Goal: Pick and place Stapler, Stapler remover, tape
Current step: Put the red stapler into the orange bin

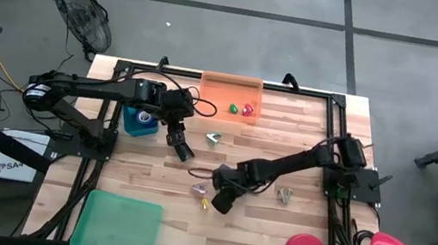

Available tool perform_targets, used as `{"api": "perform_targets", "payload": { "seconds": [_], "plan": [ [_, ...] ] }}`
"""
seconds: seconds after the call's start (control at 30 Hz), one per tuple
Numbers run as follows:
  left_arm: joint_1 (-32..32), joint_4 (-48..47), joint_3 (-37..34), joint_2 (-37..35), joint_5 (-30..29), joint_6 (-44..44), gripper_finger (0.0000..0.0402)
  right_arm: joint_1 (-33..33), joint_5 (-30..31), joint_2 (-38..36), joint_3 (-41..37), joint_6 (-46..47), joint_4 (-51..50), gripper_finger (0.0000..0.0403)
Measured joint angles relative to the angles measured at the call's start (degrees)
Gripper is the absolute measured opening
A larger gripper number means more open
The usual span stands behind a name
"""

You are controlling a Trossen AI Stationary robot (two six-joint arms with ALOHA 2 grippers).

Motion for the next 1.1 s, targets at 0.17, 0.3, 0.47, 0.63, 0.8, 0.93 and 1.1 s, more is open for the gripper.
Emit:
{"api": "perform_targets", "payload": {
  "seconds": [0.17,0.3,0.47,0.63,0.8,0.93,1.1],
  "plan": [
    [0.0,0.0,0.0,0.0,0.0,0.0,0.0163,-3.3,-0.4,0.0,4.7,-8.0,-3.2,0.0055],
    [0.0,0.0,0.0,0.0,-0.8,0.0,0.0163,-7.2,1.5,0.0,9.2,-14.8,-9.6,0.0055],
    [0.0,0.0,0.0,0.0,-1.2,-0.4,0.0163,-13.5,3.5,0.0,13.9,-25.9,-18.5,0.006],
    [0.0,0.1,0.0,0.0,-1.4,-0.5,0.0163,-21.5,4.7,0.0,18.8,-37.9,-24.7,0.0057],
    [0.0,0.1,0.0,0.0,-1.7,-0.7,0.0163,-29.9,4.7,0.0,23.2,-46.6,-26.8,0.0057],
    [0.0,0.3,0.0,0.0,-1.4,-2.8,0.0163,-36.9,4.7,0.0,25.2,-47.5,-25.0,0.006],
    [0.0,2.1,0.0,0.0,-1.4,-5.0,0.0163,-43.6,3.7,0.3,25.2,-46.6,-21.1,0.0059]
  ]
}}
